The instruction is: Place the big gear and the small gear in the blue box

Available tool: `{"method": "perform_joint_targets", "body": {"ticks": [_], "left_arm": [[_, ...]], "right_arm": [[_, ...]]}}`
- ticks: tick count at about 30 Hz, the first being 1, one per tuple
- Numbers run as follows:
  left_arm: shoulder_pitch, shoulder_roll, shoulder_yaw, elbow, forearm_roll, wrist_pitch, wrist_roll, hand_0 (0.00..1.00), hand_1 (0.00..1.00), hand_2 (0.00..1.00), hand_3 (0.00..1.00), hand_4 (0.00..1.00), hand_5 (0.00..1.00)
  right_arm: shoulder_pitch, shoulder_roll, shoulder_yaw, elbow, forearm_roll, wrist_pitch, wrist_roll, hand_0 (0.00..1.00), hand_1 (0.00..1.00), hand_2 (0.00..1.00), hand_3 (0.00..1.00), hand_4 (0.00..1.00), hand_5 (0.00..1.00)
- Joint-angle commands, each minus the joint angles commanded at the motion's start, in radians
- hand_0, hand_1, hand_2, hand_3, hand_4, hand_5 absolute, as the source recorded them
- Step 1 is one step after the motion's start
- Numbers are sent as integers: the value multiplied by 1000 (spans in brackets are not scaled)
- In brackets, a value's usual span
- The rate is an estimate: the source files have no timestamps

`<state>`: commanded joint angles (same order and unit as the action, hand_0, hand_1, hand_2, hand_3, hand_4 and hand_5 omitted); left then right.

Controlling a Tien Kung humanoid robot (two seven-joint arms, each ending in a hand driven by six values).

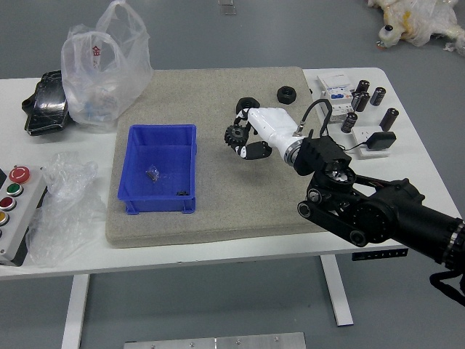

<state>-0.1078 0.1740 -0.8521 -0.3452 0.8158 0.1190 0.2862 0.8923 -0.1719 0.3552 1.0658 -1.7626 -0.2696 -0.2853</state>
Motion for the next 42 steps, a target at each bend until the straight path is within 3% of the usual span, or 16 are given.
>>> {"method": "perform_joint_targets", "body": {"ticks": [7,10,11,15,16,21,22,28,29,34,35,42], "left_arm": [[2,1,-4,-1,6,-1,3,625,447,493,643,633,284],[2,2,-5,-1,8,-1,4,625,447,493,643,633,284],[2,2,-5,-2,9,-2,5,625,449,494,643,633,284],[2,4,-5,-2,9,-2,6,625,449,494,643,633,284],[2,4,-6,-2,10,-2,6,625,447,494,643,633,284],[2,5,-7,-2,12,-3,7,625,447,494,643,633,284],[2,5,-7,-2,12,-3,8,625,448,494,643,633,284],[0,4,-8,-2,14,-3,7,625,448,494,643,633,284],[0,4,-8,-2,14,-3,7,626,448,495,643,633,284],[0,5,-10,-3,16,-3,8,626,448,495,643,633,284],[0,5,-10,-3,16,-3,8,626,448,495,642,632,285],[-1,5,-9,-2,15,-3,7,625,449,494,643,633,284]], "right_arm": [[60,68,-115,128,-44,24,-18,332,506,431,489,167,10],[76,98,-157,135,-61,42,-26,332,506,431,489,167,10],[79,106,-165,132,-65,47,-27,350,551,552,559,55,102],[82,125,-178,106,-71,52,-26,350,551,552,559,55,102],[82,127,-181,97,-69,51,-24,372,609,610,588,146,126],[76,132,-185,74,-58,53,-28,372,609,610,588,146,126],[75,133,-185,73,-57,53,-30,427,699,790,721,464,146],[69,137,-187,73,-60,65,-48,427,699,790,721,464,146],[68,137,-186,74,-61,67,-50,443,753,880,907,685,236],[65,132,-167,86,-74,76,-61,443,753,880,907,685,236],[64,130,-163,88,-77,77,-62,445,762,897,939,753,243],[56,117,-122,108,-95,77,-66,442,759,901,949,793,280]]}}
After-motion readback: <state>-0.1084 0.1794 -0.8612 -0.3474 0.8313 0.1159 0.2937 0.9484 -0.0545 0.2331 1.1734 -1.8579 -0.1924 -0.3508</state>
